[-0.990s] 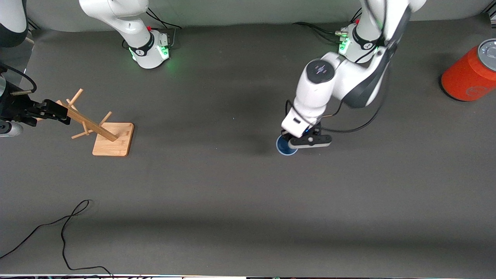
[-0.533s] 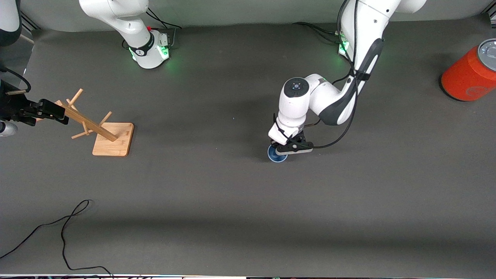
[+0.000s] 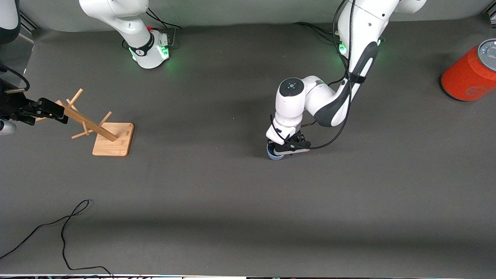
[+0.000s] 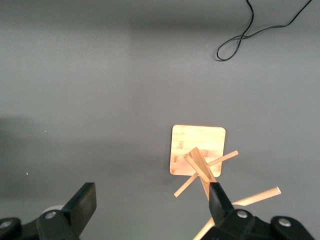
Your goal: Rotate and upright cup with both arms
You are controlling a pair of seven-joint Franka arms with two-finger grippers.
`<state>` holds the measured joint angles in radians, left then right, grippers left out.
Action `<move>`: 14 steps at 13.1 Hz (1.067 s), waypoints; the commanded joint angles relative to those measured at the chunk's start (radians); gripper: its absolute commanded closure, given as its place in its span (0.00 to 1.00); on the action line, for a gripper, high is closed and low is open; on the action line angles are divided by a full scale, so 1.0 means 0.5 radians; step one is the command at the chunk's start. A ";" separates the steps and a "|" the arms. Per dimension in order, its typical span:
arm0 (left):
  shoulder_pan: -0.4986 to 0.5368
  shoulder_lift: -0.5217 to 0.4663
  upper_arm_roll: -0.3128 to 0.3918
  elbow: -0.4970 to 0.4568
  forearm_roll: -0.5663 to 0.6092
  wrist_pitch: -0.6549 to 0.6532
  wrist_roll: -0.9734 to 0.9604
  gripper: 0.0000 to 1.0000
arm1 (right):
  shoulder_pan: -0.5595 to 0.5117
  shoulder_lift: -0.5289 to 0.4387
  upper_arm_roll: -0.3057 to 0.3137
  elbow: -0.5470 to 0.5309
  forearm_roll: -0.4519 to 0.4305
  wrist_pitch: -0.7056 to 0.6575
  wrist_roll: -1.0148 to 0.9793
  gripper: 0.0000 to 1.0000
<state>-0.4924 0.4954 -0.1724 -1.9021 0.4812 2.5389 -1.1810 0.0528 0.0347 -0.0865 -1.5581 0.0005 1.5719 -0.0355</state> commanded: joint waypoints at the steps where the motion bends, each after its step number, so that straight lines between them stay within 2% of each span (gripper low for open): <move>1: -0.003 -0.092 -0.038 0.226 0.010 -0.471 -0.004 0.00 | 0.014 -0.048 -0.017 -0.041 0.036 0.001 -0.027 0.00; 2: 0.009 -0.095 -0.063 0.318 -0.051 -0.625 0.097 0.00 | 0.014 -0.048 -0.014 -0.041 0.036 0.001 -0.027 0.00; 4: 0.067 -0.156 -0.054 0.511 -0.314 -0.892 0.455 0.00 | 0.014 -0.048 -0.017 -0.041 0.036 0.001 -0.030 0.00; 7: 0.300 -0.266 -0.060 0.714 -0.489 -1.276 0.900 0.00 | 0.014 -0.048 -0.017 -0.041 0.036 -0.005 -0.033 0.00; 10: 0.631 -0.469 -0.051 0.715 -0.747 -1.503 1.391 0.00 | 0.014 -0.048 -0.017 -0.035 0.036 -0.011 -0.033 0.00; 14: 1.024 -0.705 -0.051 0.693 -0.873 -1.776 1.913 0.00 | 0.014 -0.045 -0.017 -0.032 0.033 -0.008 -0.030 0.00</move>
<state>-0.0501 0.2117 -0.1860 -1.5332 0.0886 1.7106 -0.3345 0.0536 0.0322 -0.0868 -1.5581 0.0005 1.5686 -0.0355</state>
